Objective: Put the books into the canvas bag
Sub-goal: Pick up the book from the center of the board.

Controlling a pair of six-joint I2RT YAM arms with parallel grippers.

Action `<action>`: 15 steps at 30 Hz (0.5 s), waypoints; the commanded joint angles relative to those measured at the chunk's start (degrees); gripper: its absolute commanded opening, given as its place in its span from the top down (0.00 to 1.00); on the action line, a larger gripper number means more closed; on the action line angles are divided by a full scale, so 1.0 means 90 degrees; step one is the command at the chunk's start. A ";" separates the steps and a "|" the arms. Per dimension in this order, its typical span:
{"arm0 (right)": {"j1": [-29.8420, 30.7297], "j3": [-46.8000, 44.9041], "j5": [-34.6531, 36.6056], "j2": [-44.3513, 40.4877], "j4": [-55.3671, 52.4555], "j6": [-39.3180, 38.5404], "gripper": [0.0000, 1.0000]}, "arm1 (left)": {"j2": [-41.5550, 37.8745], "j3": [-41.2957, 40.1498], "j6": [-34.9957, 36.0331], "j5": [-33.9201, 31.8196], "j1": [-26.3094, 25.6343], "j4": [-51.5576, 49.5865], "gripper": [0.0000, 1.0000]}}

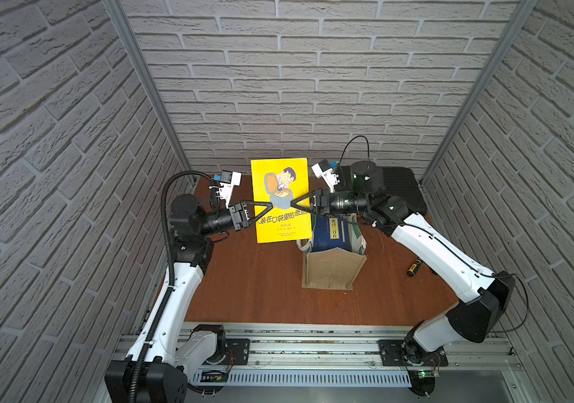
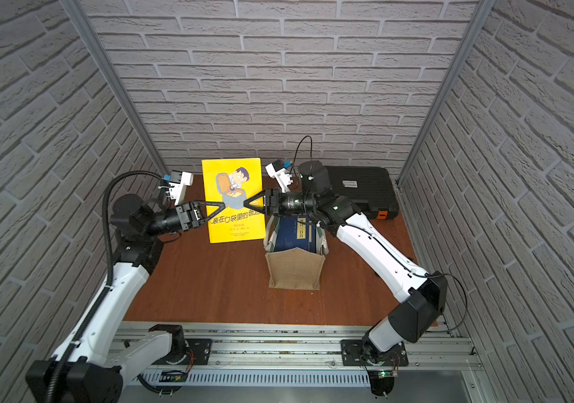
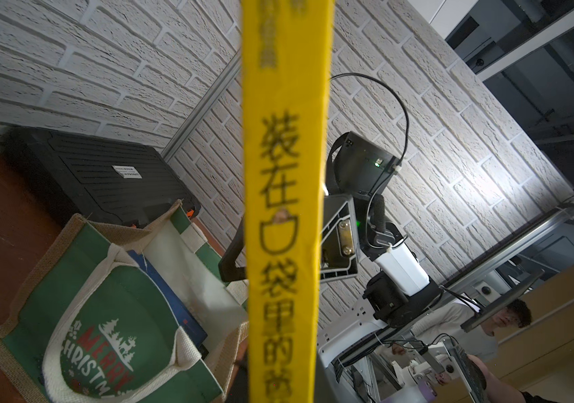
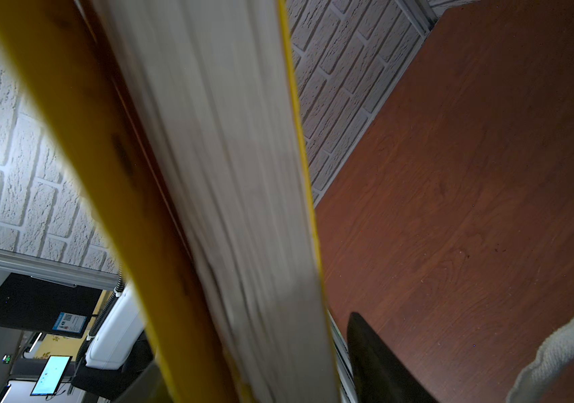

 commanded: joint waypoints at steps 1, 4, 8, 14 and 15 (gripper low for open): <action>-0.0050 -0.0170 -0.0462 -0.0107 0.0817 0.0339 0.46 | -0.0004 0.0297 -0.0018 -0.0018 -0.0035 0.0612 1.00; -0.0099 -0.0292 -0.0489 -0.0220 0.1001 0.0512 0.63 | 0.0026 0.0311 0.0245 -0.0202 -0.0038 0.0143 1.00; -0.0158 -0.0364 -0.0365 -0.0428 0.0911 0.0523 0.93 | 0.0018 0.0273 0.0410 -0.0563 -0.0078 -0.0200 1.00; -0.0221 -0.0287 -0.0071 -0.0669 0.0513 0.0444 0.94 | 0.0145 0.0501 0.0888 -0.0895 -0.0275 -0.1074 0.97; -0.0247 -0.0229 0.0041 -0.0716 0.0273 0.0358 0.94 | 0.0160 0.0538 0.0985 -0.0972 -0.0306 -0.1225 0.84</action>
